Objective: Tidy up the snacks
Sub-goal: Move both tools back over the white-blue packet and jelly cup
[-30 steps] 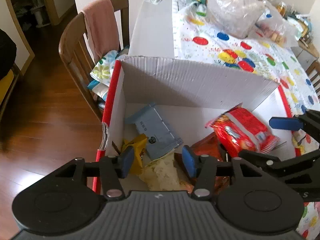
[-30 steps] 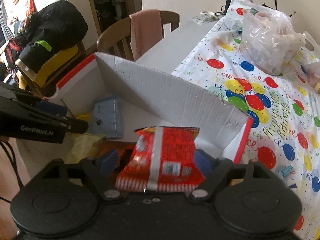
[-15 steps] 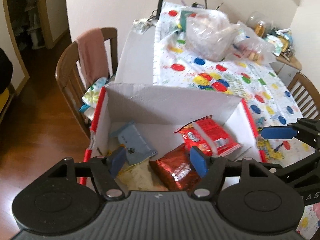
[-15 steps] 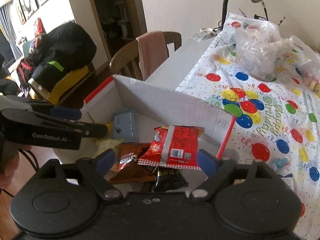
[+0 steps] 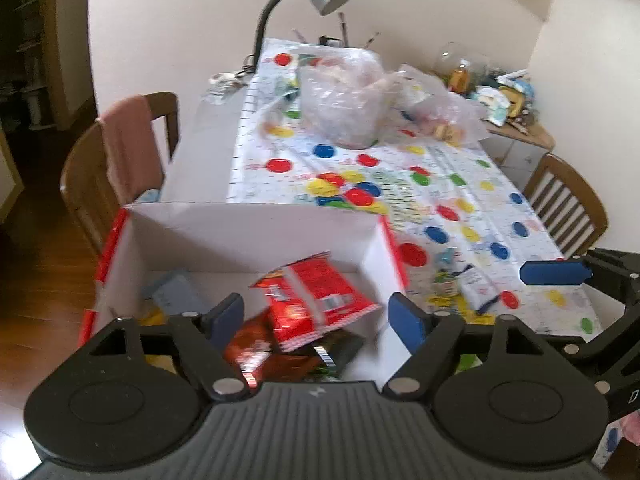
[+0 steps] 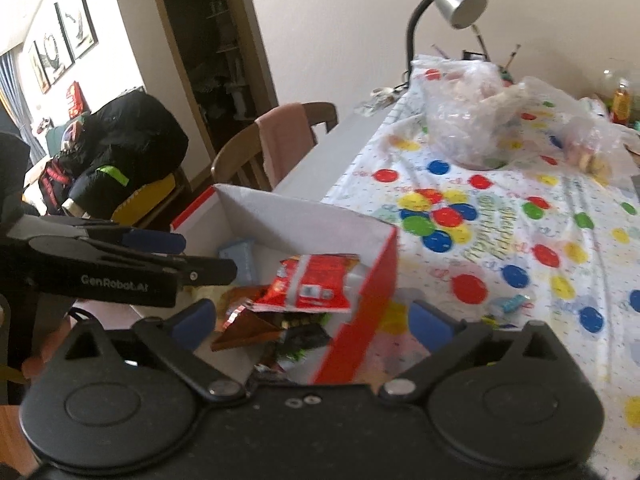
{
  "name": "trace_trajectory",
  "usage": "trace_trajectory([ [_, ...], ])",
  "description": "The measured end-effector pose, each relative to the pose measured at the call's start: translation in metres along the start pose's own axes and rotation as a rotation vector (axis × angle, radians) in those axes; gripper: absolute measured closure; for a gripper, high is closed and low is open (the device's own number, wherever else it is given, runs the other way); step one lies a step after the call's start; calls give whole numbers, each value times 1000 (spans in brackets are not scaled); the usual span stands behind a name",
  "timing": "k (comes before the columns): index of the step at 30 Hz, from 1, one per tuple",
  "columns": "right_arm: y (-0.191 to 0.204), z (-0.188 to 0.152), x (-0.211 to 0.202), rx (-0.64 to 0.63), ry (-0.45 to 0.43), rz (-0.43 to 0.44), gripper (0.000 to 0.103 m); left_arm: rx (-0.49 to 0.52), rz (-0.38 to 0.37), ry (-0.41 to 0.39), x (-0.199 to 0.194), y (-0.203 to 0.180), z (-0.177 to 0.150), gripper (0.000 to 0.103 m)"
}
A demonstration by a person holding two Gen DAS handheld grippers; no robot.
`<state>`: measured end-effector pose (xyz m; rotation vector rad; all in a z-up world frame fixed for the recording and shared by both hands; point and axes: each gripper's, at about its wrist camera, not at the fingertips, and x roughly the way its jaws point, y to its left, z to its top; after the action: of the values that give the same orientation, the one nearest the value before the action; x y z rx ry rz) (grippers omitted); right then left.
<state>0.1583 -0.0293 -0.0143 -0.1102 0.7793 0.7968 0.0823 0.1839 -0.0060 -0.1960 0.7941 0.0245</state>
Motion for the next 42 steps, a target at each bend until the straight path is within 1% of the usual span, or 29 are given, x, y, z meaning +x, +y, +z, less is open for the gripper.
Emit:
trace_trajectory([
  [1,-5,-3,-4,-2,-3,-7,0,2,-7,-4,0,-6,0,19],
  [7,-40,-23,-27,-27,2,-41,0,12,-47,-13,9,-45,-3,17],
  [9,-52,-29,-32,-29,10,-46,0,6,-68,0,15,-60,-3,12],
  [11,-65,-35,-37,-32,17,-53,0,-5,-86,13,21,-72,-3,3],
  [14,-86,-41,-42,-30,29,-59,0,-7,-84,28,33,-94,-5,1],
  [17,-111,-48,-45,-27,44,-70,0,-16,-49,54,49,-116,-8,1],
  [23,-164,-53,-36,-14,77,-90,0,-100,34,125,84,-146,-18,1],
  [25,-177,-53,-28,-14,86,-89,0,-129,60,128,91,-152,-20,1],
  [28,-194,-53,-8,-10,104,-86,0,-146,108,123,97,-159,-22,1],
  [31,-206,-52,19,17,139,-77,0,-163,157,123,105,-164,-24,1],
  [35,-216,-52,54,46,188,-68,4,-195,216,133,112,-165,-24,1],
  [39,-218,-53,85,36,234,-74,9,-213,259,152,120,-164,-23,1],
  [42,-216,-52,102,22,266,-84,11,-218,271,163,126,-166,-21,1],
])
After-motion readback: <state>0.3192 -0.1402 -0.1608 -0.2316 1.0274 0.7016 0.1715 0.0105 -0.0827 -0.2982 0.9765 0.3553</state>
